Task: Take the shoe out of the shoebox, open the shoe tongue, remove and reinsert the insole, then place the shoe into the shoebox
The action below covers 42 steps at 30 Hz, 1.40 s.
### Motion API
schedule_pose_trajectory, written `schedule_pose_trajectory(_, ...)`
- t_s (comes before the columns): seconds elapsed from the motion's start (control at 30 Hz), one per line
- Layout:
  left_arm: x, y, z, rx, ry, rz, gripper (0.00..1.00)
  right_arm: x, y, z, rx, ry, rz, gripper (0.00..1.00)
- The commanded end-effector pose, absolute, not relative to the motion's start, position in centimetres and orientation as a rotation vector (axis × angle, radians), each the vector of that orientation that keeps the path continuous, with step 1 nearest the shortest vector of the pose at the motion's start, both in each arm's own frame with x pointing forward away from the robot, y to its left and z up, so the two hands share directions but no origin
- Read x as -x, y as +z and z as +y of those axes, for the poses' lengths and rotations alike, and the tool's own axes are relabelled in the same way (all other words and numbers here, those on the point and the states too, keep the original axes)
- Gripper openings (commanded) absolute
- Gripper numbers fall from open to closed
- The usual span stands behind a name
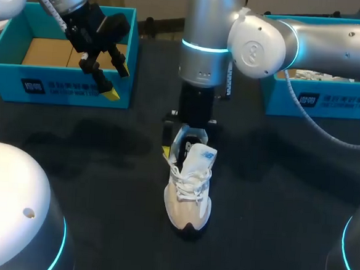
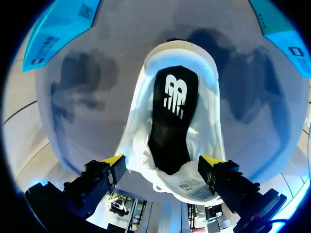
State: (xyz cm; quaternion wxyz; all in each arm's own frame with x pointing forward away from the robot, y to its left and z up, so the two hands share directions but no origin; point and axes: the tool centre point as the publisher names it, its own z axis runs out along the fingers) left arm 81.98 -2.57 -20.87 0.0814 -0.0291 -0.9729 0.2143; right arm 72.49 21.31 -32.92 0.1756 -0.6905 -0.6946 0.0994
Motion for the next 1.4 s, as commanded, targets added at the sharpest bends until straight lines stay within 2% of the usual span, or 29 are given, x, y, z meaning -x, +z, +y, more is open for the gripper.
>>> schedule_pose_trajectory(0.03,-81.9,-20.8,-2.5,0.087,0.639,-2.910,1.00,-72.3,-31.7,21.4,1.978,0.275,-1.990,1.00)
schedule_pose_trajectory(1.3,-81.9,-20.8,-2.5,0.087,0.639,-2.910,1.00,-69.6,-25.0,21.6,2.248,0.274,-1.990,1.00)
schedule_pose_trajectory(1.33,-81.9,-20.8,-2.5,0.087,0.639,-2.910,1.00,-69.5,-25.2,21.6,2.245,0.274,-1.984,0.98)
schedule_pose_trajectory(1.4,-81.9,-20.8,-2.5,0.087,0.639,-2.910,1.00,-69.0,-25.7,21.6,2.246,0.278,-1.961,0.73)
